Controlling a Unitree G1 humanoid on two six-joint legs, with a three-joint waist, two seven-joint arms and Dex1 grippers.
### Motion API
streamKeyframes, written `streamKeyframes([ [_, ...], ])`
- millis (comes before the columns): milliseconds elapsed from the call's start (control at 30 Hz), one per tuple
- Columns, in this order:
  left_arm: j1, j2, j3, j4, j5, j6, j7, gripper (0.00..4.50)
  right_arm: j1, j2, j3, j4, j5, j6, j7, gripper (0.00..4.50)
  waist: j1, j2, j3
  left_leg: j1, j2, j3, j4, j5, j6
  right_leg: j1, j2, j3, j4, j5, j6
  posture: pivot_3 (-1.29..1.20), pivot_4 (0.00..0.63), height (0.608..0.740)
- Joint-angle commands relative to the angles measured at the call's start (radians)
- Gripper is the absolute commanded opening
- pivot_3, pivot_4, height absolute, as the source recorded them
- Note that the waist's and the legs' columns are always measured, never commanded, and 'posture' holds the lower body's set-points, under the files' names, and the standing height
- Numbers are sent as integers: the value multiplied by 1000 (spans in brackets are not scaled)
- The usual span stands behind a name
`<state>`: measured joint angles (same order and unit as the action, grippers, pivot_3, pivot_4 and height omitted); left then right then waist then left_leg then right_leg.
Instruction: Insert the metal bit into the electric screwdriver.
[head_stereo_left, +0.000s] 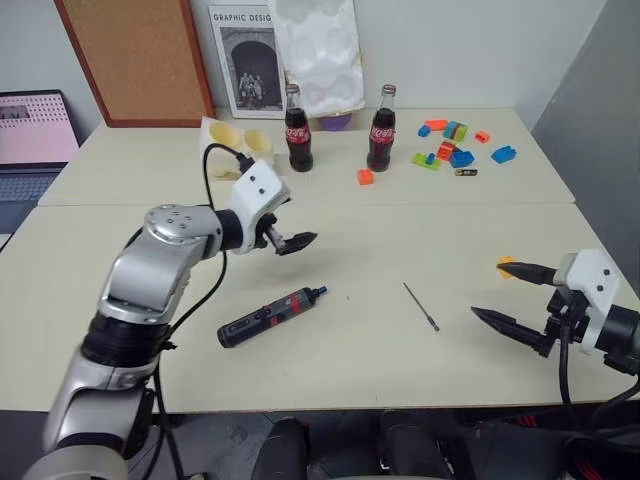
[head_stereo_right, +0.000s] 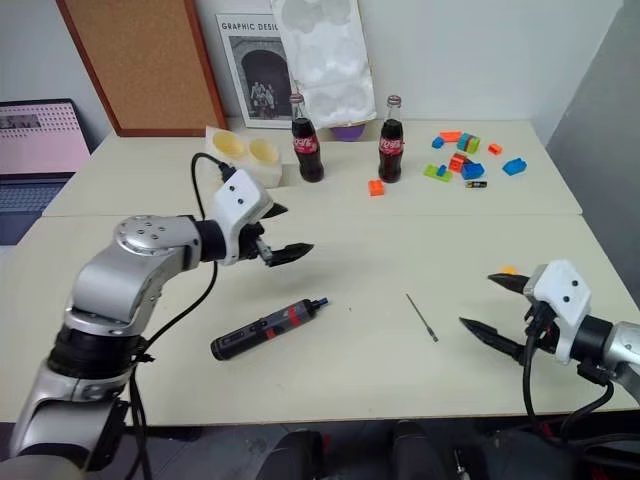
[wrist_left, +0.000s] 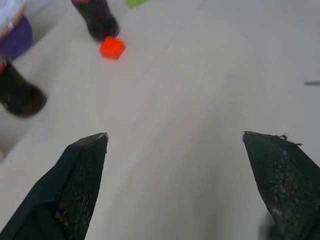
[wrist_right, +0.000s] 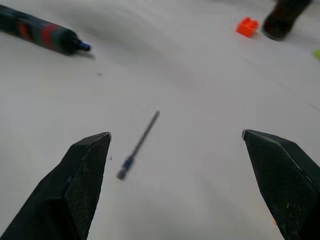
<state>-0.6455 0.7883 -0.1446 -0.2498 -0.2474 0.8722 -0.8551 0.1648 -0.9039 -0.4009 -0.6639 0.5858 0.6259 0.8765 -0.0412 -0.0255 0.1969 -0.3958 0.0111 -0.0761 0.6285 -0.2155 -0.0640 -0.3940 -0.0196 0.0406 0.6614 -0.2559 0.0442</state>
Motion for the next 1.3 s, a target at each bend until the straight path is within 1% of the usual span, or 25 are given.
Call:
streamKeyframes([
  [33,-32,107,-41,-96,-23,60,-104,4500,-51,-34,62,-68,54,50,6,4415,3,-2,1,-1,0,0,0,0,0,-1,0,-1,0,0,0,0,150,740],
  [100,-35,134,-49,-102,-41,56,-144,4500,-83,-42,97,-79,71,75,0,4415,9,-2,1,-1,0,0,0,0,0,-1,0,0,0,0,0,0,150,740],
  [167,-35,174,-103,-165,-78,140,-198,4500,-112,-53,155,-91,86,89,19,4415,10,-4,2,-2,0,0,0,0,0,-2,0,-1,-1,0,0,0,150,740],
  [267,-47,168,-161,-227,-122,247,-209,4500,-130,-50,202,-73,69,78,26,4415,14,-4,2,-4,0,0,0,0,0,-3,0,-1,-2,0,0,0,150,740],
  [433,-47,168,-236,-224,-106,244,-203,4500,-152,-36,234,-79,69,81,-1,4415,13,-5,3,-7,0,0,0,0,0,-8,0,0,-1,0,0,0,150,740],
  [700,-89,86,-343,-87,-15,189,-149,4500,-142,-15,258,-109,70,78,-31,4415,12,-5,3,-8,0,0,1,0,0,-9,1,1,2,0,0,0,150,740],
  [867,-138,24,-373,13,9,198,-144,4500,-126,-11,260,-131,78,82,-45,4415,13,-5,3,-8,0,0,1,0,0,-10,1,1,2,0,0,0,150,740],
  [1133,-151,6,-409,46,14,229,-163,4500,-119,-7,264,-150,85,98,-68,4415,11,-5,3,-8,0,0,1,0,0,-10,1,1,3,0,0,0,150,740],
  [1233,-148,6,-426,46,20,233,-166,3986,-121,-7,265,-154,89,104,-75,4440,11,-5,3,-8,0,0,1,0,0,-10,1,1,3,0,0,0,150,740],
  [1300,-146,4,-435,36,17,245,-166,3501,-120,-8,262,-156,91,104,-77,4440,11,-5,3,-8,0,0,1,0,0,-10,1,1,3,0,0,0,150,740],
])
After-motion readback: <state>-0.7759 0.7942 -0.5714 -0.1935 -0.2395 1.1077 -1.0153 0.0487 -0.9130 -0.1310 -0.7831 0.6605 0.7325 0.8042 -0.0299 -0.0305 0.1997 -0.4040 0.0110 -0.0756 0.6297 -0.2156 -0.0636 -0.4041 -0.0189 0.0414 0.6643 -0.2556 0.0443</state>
